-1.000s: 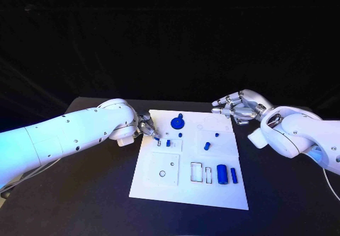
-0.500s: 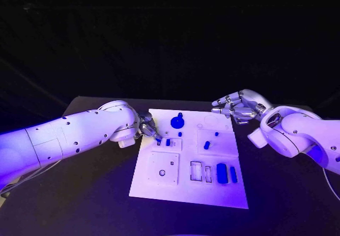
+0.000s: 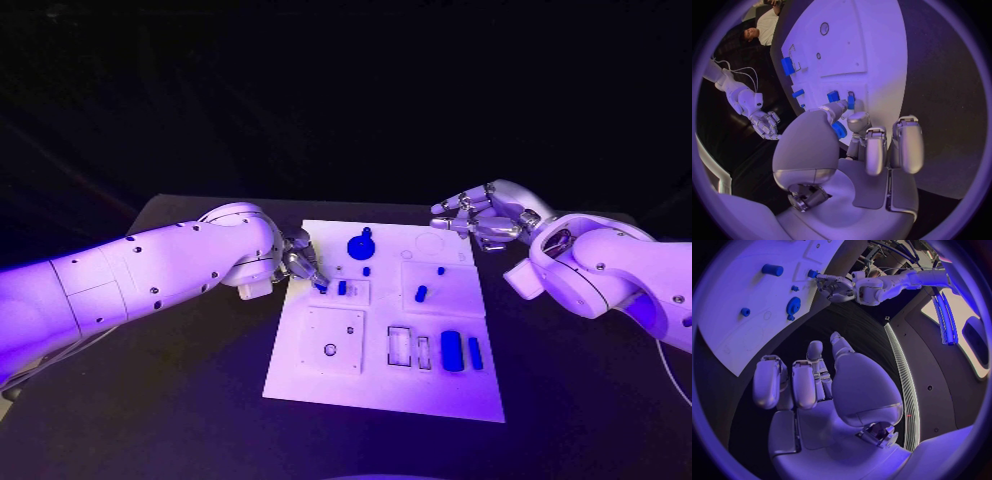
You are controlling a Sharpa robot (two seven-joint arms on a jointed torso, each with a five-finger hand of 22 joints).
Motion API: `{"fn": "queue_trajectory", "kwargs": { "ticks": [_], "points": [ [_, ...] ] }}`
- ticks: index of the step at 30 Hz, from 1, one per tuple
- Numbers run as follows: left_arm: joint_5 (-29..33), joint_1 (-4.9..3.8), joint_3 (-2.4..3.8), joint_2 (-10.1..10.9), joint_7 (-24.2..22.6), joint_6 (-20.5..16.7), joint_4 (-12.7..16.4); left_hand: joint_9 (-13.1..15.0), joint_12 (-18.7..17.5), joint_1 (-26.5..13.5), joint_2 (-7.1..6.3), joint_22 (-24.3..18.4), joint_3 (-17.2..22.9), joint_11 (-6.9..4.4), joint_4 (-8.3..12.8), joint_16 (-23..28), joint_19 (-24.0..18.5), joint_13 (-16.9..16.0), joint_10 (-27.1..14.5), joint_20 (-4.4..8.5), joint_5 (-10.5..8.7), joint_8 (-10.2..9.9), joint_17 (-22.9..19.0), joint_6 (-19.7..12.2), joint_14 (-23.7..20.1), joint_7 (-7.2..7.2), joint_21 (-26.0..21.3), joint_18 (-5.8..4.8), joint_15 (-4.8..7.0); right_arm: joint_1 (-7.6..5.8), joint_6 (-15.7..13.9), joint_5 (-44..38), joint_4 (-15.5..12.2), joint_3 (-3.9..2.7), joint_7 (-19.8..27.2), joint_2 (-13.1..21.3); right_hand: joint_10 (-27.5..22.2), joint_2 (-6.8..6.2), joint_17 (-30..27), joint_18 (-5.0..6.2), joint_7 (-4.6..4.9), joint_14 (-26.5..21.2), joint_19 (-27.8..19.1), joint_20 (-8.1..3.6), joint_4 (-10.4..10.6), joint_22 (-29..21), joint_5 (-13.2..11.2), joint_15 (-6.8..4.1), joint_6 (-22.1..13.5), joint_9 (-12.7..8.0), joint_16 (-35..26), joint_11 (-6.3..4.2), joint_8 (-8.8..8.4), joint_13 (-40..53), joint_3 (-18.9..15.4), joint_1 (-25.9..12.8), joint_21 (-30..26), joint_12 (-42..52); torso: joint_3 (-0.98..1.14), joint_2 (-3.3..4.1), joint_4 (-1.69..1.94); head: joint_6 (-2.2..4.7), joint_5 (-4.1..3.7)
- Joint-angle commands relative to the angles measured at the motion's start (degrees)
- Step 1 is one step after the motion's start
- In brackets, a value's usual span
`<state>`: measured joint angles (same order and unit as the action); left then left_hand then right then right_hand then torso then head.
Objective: Assemble the parts on the task board
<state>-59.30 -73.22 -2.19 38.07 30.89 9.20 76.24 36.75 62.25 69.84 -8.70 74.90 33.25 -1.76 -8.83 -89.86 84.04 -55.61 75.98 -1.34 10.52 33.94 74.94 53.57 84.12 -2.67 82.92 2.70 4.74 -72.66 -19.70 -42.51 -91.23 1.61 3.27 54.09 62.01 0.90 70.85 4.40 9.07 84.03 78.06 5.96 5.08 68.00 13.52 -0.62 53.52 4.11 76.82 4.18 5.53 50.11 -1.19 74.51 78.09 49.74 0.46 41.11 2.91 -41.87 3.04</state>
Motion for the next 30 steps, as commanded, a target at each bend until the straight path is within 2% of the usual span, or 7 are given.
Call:
{"fn": "queue_trajectory", "kwargs": {
  "ticks": [1,4,20,30],
  "points": [
    [-1.2,0.20,-0.12,0.0,1.0,3.3,0.0,0.4,-0.5,-1.2,-0.19,8.0,8.6,-0.24,8.0,-0.1,3.2,0.4,0.3,0.51,2.63,0.8,15.1,0.4,5.9,0.40,0.4,-0.75,0.47,0.06,0.9,-0.1,0.0,0.01,0.3,-0.1,-0.3,0.11,0.0,0.34,0.20,0.7,-0.5,0.01,0.0,0.0,0.4,0.50,-0.2,0.0,-0.2,0.10,0.23,0.0,-0.3,0.1,-0.3,0.1,-0.02,0.01,-0.01,0.00,0.09],
    [-1.3,0.20,-0.12,0.0,1.3,3.7,0.1,0.5,-0.6,-1.5,-0.31,8.0,8.8,-0.27,8.1,-0.1,3.1,0.5,0.4,0.53,3.29,1.0,15.1,0.3,5.9,0.43,0.4,-0.74,0.49,0.06,0.9,-0.1,0.0,0.01,0.3,-0.1,-0.3,0.11,0.0,0.34,0.20,0.7,-0.5,0.01,0.0,0.0,0.4,0.50,-0.2,0.0,-0.2,0.10,0.23,0.0,-0.3,0.1,-0.3,0.1,-0.02,0.03,0.00,-0.07,0.08],
    [-1.4,0.20,-0.12,-0.4,2.4,4.1,0.0,0.7,-0.7,-2.5,-0.30,8.2,9.0,-0.32,8.0,-0.1,3.2,0.7,0.5,0.54,3.84,1.5,15.1,0.5,5.9,0.55,0.5,-0.78,0.53,0.07,0.9,-0.2,0.0,0.01,0.3,-0.1,-0.3,0.11,0.0,0.34,0.20,0.7,-0.5,0.01,0.0,0.0,0.4,0.50,-0.2,0.0,-0.2,0.10,0.23,0.0,-0.3,0.1,-0.3,0.1,0.02,0.01,-0.03,-0.27,0.04],
    [-1.4,0.19,-0.12,-1.6,4.4,4.6,-0.7,1.0,-0.4,-6.5,-0.01,8.2,6.9,-0.86,6.1,-0.1,3.2,0.7,1.1,0.75,3.72,2.4,15.1,1.4,5.9,1.38,0.4,-0.74,0.91,0.07,1.0,-0.2,-0.1,0.01,0.3,-0.1,-0.3,0.11,0.0,0.34,0.20,0.7,-0.5,0.01,0.0,0.0,0.4,0.50,-0.2,0.0,-0.2,0.10,0.23,0.0,-0.3,0.1,-0.3,0.1,0.04,-0.02,0.04,-0.27,-0.03]
  ]
}}
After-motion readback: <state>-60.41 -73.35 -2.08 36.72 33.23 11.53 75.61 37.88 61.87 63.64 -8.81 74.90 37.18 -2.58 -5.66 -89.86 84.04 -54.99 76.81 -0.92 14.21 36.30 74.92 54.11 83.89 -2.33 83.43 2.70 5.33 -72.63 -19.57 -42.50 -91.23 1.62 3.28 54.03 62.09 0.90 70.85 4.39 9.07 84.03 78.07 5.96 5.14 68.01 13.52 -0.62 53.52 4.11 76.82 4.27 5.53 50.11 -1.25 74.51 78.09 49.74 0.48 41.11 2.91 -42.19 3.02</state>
